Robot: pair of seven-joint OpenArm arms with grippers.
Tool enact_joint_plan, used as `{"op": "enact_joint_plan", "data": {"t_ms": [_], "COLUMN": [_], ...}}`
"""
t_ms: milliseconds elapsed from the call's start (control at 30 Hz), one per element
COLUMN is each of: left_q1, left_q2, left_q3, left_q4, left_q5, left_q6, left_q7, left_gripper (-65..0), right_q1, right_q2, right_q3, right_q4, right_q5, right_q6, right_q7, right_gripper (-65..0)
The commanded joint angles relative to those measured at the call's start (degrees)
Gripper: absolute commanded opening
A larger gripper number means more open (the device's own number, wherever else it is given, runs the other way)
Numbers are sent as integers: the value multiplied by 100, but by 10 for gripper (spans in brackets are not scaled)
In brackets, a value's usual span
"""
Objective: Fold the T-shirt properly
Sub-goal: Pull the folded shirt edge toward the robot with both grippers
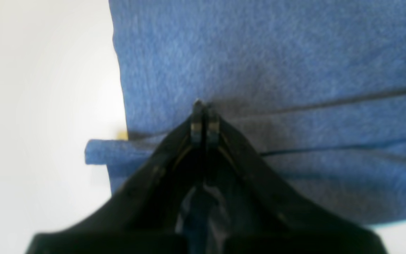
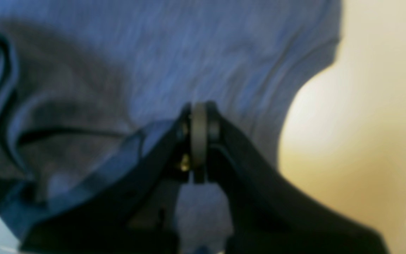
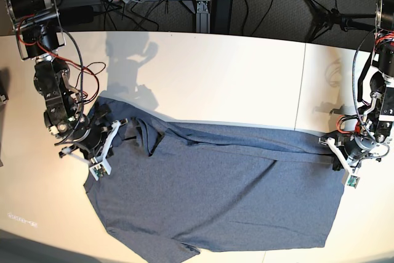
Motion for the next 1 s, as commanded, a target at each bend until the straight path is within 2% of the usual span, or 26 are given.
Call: {"op": "enact_joint_plan", "data": {"t_ms": [0, 233, 433, 533, 600, 667, 767, 967], "left_q1": [-144, -144, -142, -116, -28, 133, 446, 1134], "left_q2": [-109, -114, -129, -223, -372, -557, -785, -988], "left_q3": [-55, -55, -55, -55, -55, -55, -72, -293], "left_q4": [70, 70, 70, 70, 72, 85, 90, 511], "left_q5": [-39, -37, -37, -66, -415, -839, -944, -1113], "left_q6": [85, 83, 81, -116, -448, -632, -852, -896], "left_q7": [50, 1069, 1670, 1764, 1803, 1808, 1803, 1832], "left_gripper": [-650, -650, -650, -650, -650, -650, -650, -650], "right_q1": [42, -382, -573, -750, -975, -1283, -1764, -2538], "right_q2": [61, -177, -212, -212, -210, -210, -210, -210], "right_q3": [98, 553, 669, 691, 726, 796, 990, 1445], "right_q4": [0, -610, -479, -157, 155, 501, 940, 1563], "right_q5": [7, 35, 433, 435, 437, 433, 431, 411], "right_q6": [-70, 22, 144, 138, 136, 136, 136, 153], "right_q7": [101, 79, -531, -828, -940, -953, -951, -951], "right_gripper": [-650, -650, -650, -650, -650, -650, -650, -650]}}
